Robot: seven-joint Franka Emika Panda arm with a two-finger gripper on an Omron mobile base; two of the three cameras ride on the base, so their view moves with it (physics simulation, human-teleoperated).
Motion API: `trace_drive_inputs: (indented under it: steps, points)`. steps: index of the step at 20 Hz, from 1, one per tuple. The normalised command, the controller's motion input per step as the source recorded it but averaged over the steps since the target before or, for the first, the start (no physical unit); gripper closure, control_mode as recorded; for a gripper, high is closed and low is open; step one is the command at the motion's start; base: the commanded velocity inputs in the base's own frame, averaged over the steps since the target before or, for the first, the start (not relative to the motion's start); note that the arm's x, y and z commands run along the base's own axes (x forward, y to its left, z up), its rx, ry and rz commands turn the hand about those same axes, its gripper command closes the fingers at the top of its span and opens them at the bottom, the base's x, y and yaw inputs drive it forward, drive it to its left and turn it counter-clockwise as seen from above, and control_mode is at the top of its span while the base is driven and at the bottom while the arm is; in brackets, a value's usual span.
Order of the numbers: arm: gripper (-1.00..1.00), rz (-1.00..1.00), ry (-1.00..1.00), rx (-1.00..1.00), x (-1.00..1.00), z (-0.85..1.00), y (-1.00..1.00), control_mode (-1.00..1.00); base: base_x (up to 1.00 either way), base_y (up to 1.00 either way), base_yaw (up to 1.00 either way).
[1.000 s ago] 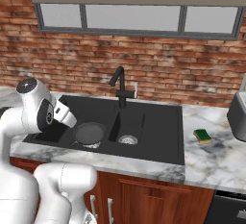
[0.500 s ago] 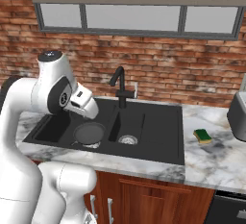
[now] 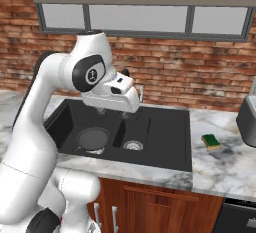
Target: Pick the pan and sponge and place them into the sink. Then turn on the water.
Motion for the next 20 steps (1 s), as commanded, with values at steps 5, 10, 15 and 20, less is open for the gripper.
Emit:
trace_drive_inputs:
  steps: [5, 10, 15, 20]
  points:
    - [-1.00, 0.08, 0.10, -0.18, 0.00, -0.38, -1.00, -1.00, 0.00, 0.00, 0.00]
    - [-1.00, 0.15, -0.09, -0.02, 0.10, -0.24, -1.00, -1.00, 0.00, 0.00, 0.00]
    - [-1.00, 0.11, -0.15, 0.00, 0.33, -0.09, -0.90, -1.00, 0.00, 0.00, 0.00]
    - [-1.00, 0.07, 0.01, 0.00, 0.81, -0.26, -0.48, -1.00, 0.00, 0.00, 0.00]
